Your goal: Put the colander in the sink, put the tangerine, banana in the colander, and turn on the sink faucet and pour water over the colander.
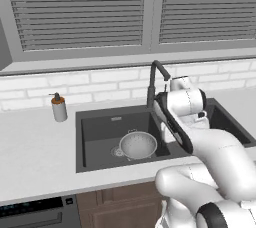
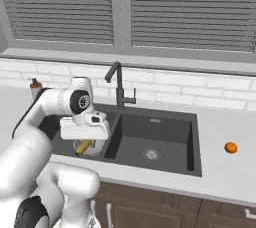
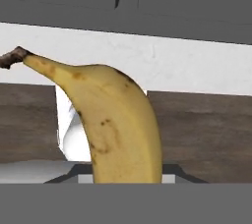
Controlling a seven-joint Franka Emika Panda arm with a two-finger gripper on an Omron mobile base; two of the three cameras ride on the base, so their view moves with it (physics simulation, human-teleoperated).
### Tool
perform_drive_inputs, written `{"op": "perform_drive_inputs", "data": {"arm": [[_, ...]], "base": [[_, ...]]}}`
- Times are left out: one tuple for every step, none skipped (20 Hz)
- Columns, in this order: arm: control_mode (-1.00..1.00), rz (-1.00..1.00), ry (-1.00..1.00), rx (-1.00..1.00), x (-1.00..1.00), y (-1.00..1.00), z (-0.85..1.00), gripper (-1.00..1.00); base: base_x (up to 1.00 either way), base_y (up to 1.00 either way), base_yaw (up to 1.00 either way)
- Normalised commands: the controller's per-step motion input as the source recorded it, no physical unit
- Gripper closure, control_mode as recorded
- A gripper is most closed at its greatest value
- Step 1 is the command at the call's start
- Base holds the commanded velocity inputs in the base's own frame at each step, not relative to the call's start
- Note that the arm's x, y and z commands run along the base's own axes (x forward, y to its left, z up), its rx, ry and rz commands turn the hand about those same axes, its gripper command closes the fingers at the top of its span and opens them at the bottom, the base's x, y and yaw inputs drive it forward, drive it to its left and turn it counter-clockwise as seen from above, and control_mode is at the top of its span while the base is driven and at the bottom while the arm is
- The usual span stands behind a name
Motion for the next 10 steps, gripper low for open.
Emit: {"op": "perform_drive_inputs", "data": {"arm": [[-1.0,-0.18,0.0,-0.12,0.56,0.93,0.0,1.0],[-1.0,-0.19,0.0,-0.11,0.62,0.91,0.03,1.0],[-1.0,-0.2,0.0,-0.15,0.66,0.88,0.0,1.0],[-1.0,-0.19,0.0,-0.16,0.7,0.88,0.0,1.0],[-1.0,-0.2,0.0,-0.16,0.71,0.86,0.0,1.0],[-1.0,-0.2,0.0,-0.16,0.73,0.84,0.0,1.0],[-1.0,-0.19,0.0,-0.19,0.76,0.82,0.0,1.0],[-1.0,-0.19,0.0,-0.21,0.78,0.79,-0.01,1.0],[-1.0,-0.21,0.0,-0.21,0.91,0.66,-0.03,1.0],[-1.0,-0.2,0.01,-0.2,0.98,0.57,-0.03,1.0]], "base": [[0.0,0.0,0.0],[0.0,0.0,0.0],[0.0,0.0,0.0],[0.0,0.0,0.0],[0.0,0.0,0.0],[0.0,0.0,0.0],[0.0,0.0,0.0],[0.0,0.0,0.0],[0.0,0.0,0.0],[0.0,0.0,0.0]]}}
